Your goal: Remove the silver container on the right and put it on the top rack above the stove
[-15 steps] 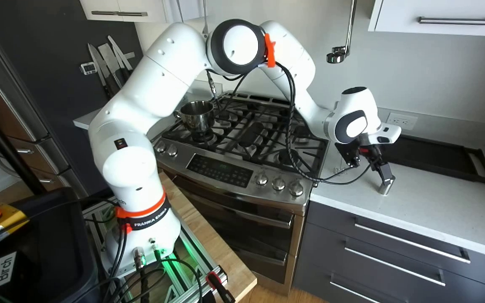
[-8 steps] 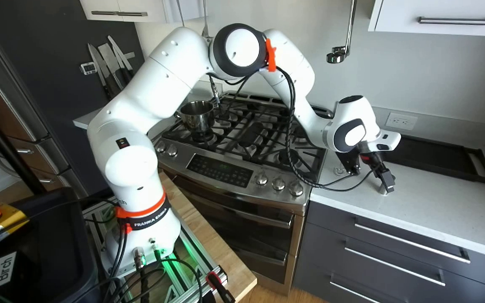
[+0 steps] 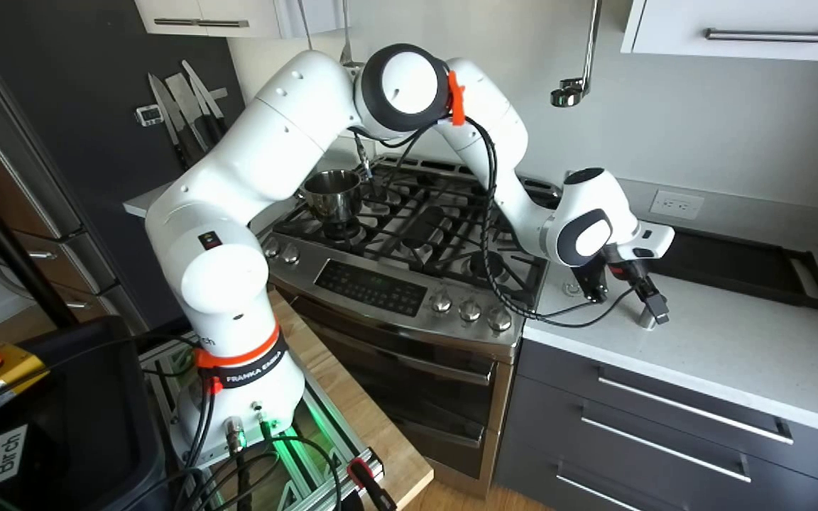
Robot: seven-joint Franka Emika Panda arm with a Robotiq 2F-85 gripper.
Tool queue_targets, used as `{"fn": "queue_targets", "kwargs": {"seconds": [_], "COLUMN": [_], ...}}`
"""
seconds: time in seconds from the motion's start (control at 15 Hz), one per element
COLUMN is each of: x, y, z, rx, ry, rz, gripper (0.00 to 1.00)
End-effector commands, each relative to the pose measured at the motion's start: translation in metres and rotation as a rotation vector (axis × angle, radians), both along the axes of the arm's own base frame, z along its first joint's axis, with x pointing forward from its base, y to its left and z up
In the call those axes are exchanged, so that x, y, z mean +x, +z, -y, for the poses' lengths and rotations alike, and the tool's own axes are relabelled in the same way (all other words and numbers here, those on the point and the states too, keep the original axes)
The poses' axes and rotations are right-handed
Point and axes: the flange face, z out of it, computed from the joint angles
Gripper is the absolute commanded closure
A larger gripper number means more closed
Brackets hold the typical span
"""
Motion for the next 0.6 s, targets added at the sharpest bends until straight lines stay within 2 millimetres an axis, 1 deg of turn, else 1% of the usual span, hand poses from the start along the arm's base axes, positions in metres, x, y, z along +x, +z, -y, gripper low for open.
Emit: {"fn": "queue_targets", "kwargs": {"seconds": [0.0,0.33,0.53], "x": [-0.0057,-0.0062,-0.0064], "y": [-0.0036,-0.003,-0.0032], "z": [-0.0008,-0.0019,-0.0018], "rx": [-0.028,-0.045,-0.051], "ry": [-0.003,-0.01,-0.016], "rz": [0.027,0.05,0.052], "gripper": [0.51,0.89,0.89]}}
